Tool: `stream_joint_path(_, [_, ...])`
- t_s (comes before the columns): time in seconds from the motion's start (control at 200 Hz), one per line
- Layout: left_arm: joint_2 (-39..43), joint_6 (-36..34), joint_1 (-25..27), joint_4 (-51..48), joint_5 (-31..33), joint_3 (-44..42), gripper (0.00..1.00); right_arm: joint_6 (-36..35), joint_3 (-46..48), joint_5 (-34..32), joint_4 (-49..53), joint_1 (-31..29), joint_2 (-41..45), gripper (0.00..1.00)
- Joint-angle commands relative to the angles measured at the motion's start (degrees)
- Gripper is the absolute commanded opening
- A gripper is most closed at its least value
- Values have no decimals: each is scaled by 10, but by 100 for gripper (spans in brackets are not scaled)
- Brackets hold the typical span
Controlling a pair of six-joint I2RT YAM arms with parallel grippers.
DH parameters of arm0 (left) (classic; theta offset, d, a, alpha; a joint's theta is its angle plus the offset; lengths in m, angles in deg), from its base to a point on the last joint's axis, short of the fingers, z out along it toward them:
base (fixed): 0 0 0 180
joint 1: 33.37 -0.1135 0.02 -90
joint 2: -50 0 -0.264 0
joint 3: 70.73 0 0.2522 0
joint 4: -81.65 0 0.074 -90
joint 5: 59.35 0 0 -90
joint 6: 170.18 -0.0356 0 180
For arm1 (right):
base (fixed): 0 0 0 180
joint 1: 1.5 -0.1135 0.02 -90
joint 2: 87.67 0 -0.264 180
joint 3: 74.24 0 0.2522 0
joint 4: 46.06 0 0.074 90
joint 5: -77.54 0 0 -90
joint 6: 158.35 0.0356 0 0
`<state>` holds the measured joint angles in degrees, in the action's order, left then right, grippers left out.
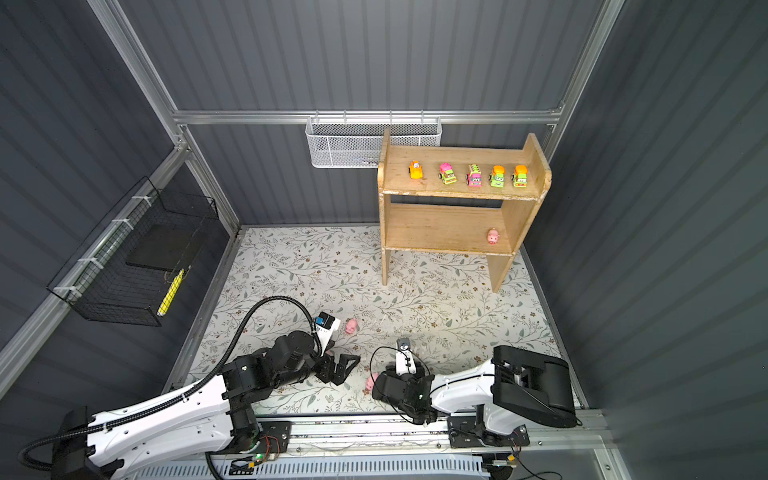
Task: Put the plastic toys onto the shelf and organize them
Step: 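Lower the right gripper onto the pink pig nearest the robot and close it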
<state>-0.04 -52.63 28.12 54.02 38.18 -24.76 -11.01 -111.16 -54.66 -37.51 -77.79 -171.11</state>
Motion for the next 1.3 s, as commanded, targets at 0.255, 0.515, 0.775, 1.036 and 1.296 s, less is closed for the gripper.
stream_joint_path(0.255, [-23, -18, 3, 4, 9, 33, 100, -6, 13, 28, -3, 13, 0, 44])
stream_joint_path(0.515, [-22, -25, 3, -8, 15, 43, 100, -8, 21, 19, 9, 13, 32, 43])
stream_joint_path(0.775, [-28, -30, 3, -5, 19, 46, 100, -36, 1, 17, 43, 26, 59, 41])
stream_joint_path(1.036, [-19, -34, 3, -5, 18, 35, 100, -39, -2, 40, 30, 43, 29, 46])
stream_joint_path(1.296, [-8, -35, 3, -12, 22, 30, 100, -38, -31, 58, 16, 44, -31, 53])
